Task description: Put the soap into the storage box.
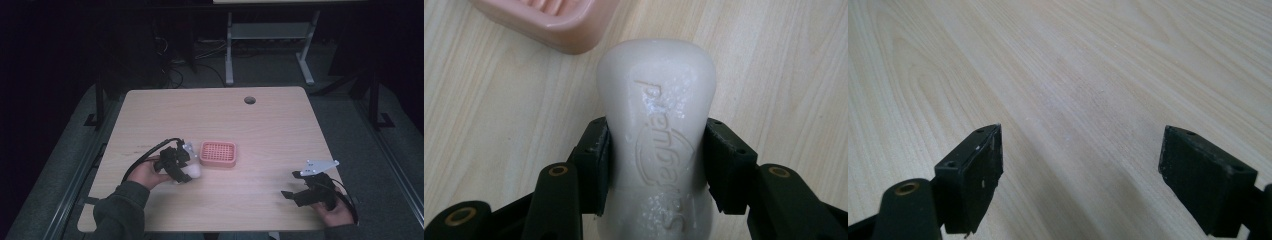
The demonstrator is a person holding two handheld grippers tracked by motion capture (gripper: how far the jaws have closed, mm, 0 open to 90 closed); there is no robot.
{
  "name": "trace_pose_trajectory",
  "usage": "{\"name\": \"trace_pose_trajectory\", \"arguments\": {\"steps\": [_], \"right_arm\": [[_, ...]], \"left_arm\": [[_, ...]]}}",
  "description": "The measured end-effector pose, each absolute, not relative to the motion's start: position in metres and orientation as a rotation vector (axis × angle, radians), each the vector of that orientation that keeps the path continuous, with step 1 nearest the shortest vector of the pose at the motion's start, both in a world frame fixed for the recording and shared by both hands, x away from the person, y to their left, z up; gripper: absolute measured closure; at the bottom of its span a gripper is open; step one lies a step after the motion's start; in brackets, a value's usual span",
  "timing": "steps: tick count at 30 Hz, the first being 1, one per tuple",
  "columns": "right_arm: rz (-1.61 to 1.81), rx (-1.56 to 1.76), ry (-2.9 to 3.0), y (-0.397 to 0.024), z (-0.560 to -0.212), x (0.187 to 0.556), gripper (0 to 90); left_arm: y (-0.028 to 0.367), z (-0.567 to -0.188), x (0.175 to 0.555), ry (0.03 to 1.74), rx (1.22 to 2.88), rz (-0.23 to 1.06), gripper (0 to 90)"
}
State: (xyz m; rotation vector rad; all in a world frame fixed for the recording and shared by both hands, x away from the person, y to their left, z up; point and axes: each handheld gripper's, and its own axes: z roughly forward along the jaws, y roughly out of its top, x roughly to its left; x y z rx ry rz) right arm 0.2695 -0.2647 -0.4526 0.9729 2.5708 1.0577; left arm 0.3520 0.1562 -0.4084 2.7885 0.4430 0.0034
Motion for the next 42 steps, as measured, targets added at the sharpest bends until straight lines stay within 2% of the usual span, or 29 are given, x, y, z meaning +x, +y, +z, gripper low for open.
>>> {"name": "trace_pose_trajectory", "arguments": {"steps": [42], "right_arm": [[1.076,0.988,2.557,-0.271,-0.452,0.269,17.6]], "left_arm": [[0.136,-0.400,0.371,0.397,2.815,-0.006,50.0]]}}
